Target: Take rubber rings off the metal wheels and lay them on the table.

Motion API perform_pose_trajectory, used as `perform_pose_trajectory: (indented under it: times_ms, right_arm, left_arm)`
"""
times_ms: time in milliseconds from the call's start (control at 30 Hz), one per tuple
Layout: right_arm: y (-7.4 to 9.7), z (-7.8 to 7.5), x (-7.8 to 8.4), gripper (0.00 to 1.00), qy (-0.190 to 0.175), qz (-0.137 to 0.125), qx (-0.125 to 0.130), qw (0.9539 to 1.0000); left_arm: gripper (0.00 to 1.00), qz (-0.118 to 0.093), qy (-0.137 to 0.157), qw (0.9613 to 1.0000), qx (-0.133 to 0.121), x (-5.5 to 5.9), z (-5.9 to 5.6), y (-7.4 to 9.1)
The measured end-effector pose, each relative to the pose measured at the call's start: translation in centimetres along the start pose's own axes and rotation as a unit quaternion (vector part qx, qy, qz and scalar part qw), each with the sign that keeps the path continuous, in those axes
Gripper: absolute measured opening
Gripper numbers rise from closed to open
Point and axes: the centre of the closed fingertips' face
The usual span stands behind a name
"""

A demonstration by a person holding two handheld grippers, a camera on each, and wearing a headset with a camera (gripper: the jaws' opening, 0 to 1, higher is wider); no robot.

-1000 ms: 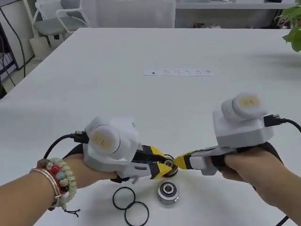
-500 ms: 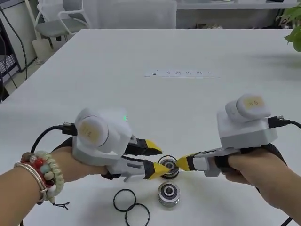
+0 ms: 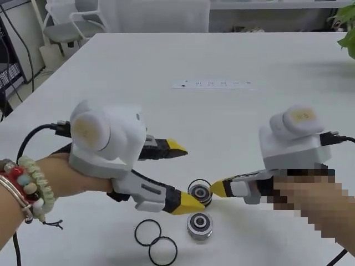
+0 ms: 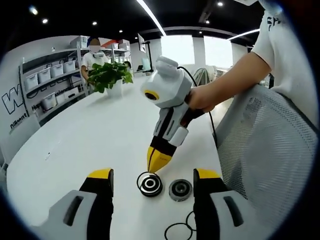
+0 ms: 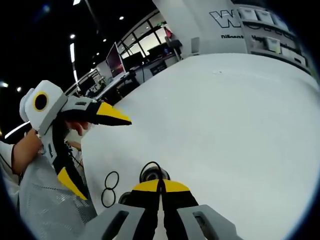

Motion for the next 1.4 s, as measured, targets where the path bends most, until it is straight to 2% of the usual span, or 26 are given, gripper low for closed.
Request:
perform_pose_trajectory:
  times_ms: [67, 133, 200, 400, 533, 767, 933, 1067, 1233, 1400]
  right_arm:
    - [0.1, 0.2, -0.1, 0.00, 0.002, -0.002, -0.001, 1.0000]
    - [0.1, 0.3, -0.2, 0.00, 0.005, -0.004, -0.002, 1.0000]
    - [0.2, 0.5, -0.3, 0.00, 0.007, -0.006, -0.002, 1.0000]
    - [0.4, 0.7, -0.7, 0.00, 0.007, -0.013, -0.004, 0.9999]
    - [0.6, 0.9, -1.0, 0.00, 0.008, -0.017, -0.008, 0.9998]
    - [0.9, 1.6, -1.5, 0.00, 0.012, -0.026, -0.017, 0.9994]
    - [1.1, 2.1, -2.0, 0.00, 0.013, -0.033, -0.024, 0.9991]
    - [1.2, 2.7, -2.2, 0.00, 0.016, -0.036, -0.029, 0.9988]
    - [1.4, 3.6, -2.6, 0.00, 0.023, -0.042, -0.037, 0.9982]
    - [1.5, 5.0, -3.2, 0.00, 0.032, -0.049, -0.050, 0.9970]
  left_arm:
    - [0.69, -0.004, -0.007, 1.0000, -0.004, -0.5, 0.0, 0.4]
    - [0.73, -0.016, -0.007, 0.9998, -0.009, -1.5, -0.1, 1.5]
    - [0.75, -0.020, -0.009, 0.9996, -0.017, -1.8, -0.2, 2.4]
    - [0.81, -0.021, -0.013, 0.9988, -0.043, -2.0, -0.1, 5.1]
    - [0.83, -0.001, -0.008, 0.9982, -0.059, -0.7, -0.3, 6.8]
    - [0.91, 0.000, 0.021, 0.9962, -0.085, 1.2, -0.8, 9.3]
    - [0.92, -0.002, 0.048, 0.9933, -0.104, 2.6, -1.1, 10.6]
    - [0.94, 0.004, 0.069, 0.9912, -0.113, 3.8, -1.8, 11.1]
    - [0.97, -0.007, 0.096, 0.9884, -0.117, 4.4, -2.6, 11.1]
    - [0.99, 0.007, 0.109, 0.9878, -0.111, 5.7, -3.6, 10.6]
Point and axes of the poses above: the centre of the closed fingertips' face, and the gripper's own axes: y roughly backward along the fingers, z roughly to its left, x roughly out of its underside, and after that the axes turned 2 degrees about z, right-handed
